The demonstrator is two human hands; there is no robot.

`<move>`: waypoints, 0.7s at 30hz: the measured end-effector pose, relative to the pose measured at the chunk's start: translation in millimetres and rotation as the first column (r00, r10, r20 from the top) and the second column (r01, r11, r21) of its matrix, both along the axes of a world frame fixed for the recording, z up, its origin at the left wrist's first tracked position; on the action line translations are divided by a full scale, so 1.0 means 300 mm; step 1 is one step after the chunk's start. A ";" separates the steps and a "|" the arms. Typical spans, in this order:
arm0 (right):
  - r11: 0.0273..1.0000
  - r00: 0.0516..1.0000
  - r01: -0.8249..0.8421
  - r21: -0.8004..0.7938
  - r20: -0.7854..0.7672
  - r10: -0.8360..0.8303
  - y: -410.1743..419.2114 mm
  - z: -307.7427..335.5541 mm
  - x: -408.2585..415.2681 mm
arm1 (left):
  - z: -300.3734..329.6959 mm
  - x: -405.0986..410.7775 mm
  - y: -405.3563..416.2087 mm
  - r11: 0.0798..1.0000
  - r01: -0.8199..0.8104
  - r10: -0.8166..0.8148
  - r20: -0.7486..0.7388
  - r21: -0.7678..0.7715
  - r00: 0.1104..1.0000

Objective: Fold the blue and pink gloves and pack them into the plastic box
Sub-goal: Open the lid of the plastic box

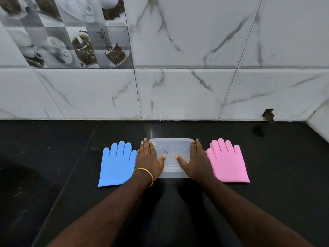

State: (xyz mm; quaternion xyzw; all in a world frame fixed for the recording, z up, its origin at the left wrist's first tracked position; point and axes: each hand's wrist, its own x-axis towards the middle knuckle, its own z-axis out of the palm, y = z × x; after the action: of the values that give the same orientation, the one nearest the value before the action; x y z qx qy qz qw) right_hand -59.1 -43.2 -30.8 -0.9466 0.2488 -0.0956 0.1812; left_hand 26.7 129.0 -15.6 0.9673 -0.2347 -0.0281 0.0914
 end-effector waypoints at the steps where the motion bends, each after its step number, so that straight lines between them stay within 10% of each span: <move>1: 1.000 1.000 -0.001 0.001 0.000 0.001 0.004 0.001 -0.007 | -0.001 -0.007 0.004 1.000 -0.003 0.003 -0.001 0.001 1.000; 7: 0.999 0.997 -0.007 -0.044 -0.078 0.004 0.000 0.029 -0.014 | 0.023 -0.003 0.022 0.986 -0.047 0.021 -0.161 -0.160 0.987; 12: 0.977 0.992 -0.112 -0.180 0.029 0.119 0.063 0.094 0.028 | 0.055 0.044 0.077 0.792 -0.371 0.202 -0.367 -0.484 0.908; 21: 0.937 0.946 -0.319 -0.139 -0.101 0.307 0.201 0.055 0.174 | 0.080 0.089 0.121 0.902 -0.271 0.147 -0.351 -0.337 0.925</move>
State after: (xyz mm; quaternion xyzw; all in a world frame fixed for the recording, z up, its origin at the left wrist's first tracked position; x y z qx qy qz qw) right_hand -7.0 17.1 -14.3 -0.9883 0.0936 -0.0475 0.1107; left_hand 53.3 165.2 8.4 0.9337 -0.1112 -0.1269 0.3157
